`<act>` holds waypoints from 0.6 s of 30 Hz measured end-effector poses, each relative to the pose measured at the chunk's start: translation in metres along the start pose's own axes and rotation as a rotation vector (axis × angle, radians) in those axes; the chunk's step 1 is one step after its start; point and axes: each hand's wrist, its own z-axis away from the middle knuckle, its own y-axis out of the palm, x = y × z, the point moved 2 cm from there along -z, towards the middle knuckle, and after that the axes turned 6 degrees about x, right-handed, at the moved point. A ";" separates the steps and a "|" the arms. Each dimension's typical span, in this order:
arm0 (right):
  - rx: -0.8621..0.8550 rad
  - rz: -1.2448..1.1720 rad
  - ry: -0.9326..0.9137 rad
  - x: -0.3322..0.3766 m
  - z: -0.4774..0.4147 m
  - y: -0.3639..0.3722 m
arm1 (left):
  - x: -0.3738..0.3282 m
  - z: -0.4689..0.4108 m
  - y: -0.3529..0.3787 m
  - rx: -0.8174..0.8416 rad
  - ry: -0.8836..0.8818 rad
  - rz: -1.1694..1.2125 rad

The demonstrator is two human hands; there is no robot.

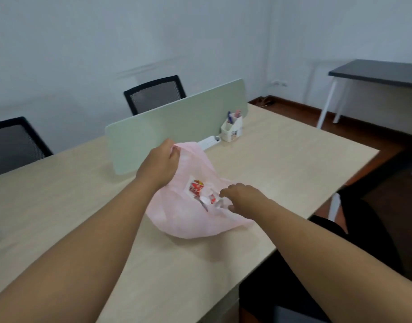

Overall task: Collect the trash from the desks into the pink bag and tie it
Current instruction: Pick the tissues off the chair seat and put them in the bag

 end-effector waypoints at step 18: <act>0.079 0.186 1.038 -0.300 0.299 -0.016 | -0.093 -0.046 0.100 0.160 0.168 -0.154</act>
